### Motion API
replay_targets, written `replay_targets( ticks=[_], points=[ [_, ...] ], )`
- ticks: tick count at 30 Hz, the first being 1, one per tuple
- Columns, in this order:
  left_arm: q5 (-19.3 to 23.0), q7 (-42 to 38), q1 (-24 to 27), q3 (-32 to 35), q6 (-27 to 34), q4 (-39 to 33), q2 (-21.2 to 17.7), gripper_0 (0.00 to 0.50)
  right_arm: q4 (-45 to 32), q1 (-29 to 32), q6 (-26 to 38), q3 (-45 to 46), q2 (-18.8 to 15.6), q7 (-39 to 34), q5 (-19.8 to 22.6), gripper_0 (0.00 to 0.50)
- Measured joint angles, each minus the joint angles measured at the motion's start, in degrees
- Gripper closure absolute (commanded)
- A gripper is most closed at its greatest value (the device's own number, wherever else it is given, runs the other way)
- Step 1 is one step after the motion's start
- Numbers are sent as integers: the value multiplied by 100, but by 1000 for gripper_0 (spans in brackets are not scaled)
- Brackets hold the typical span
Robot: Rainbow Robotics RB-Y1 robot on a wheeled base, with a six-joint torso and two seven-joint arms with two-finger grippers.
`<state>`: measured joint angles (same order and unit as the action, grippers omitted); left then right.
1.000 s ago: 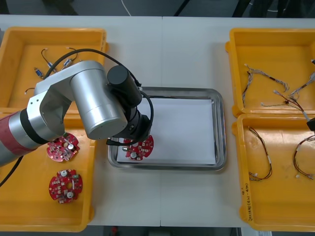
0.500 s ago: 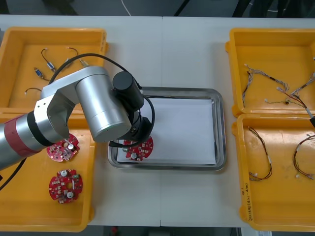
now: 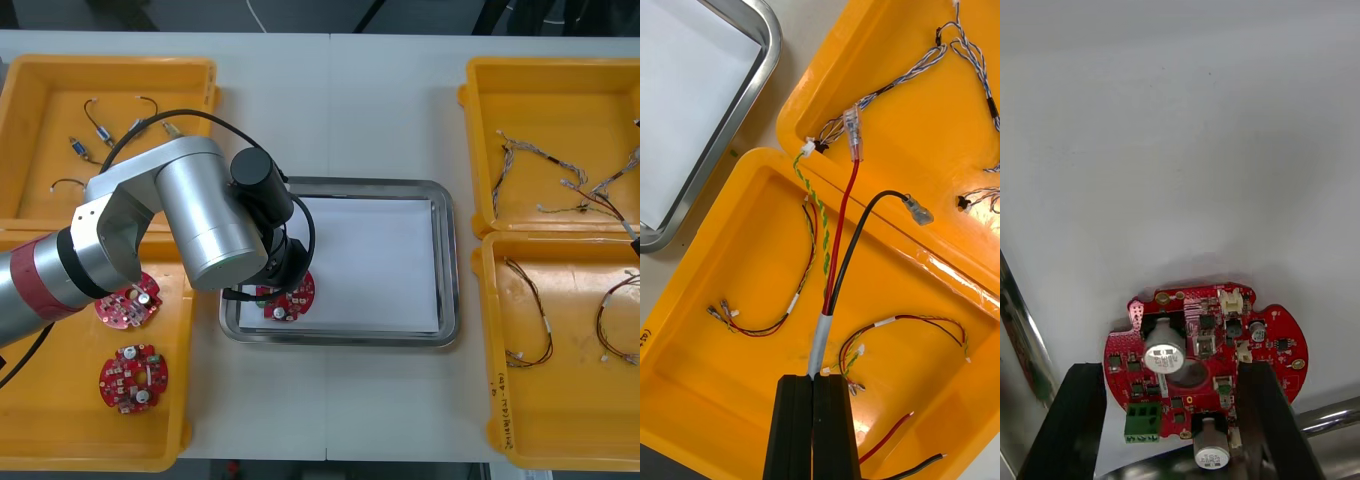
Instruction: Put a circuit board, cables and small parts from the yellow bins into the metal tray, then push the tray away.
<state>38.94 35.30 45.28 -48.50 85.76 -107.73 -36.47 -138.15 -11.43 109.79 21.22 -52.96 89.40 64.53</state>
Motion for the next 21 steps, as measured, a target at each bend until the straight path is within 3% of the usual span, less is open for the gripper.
replay_targets(
  ticks=[12, 21],
  points=[
    [72, -382, 13, 171, 83, -58, 0, 0, 3, -20, 0, 0, -2, 0, 0, 500],
    [671, -382, 14, 1413, 1273, -523, 0, 0, 5, -317, 1, -245, -44, 0, 171, 500]
  ],
)
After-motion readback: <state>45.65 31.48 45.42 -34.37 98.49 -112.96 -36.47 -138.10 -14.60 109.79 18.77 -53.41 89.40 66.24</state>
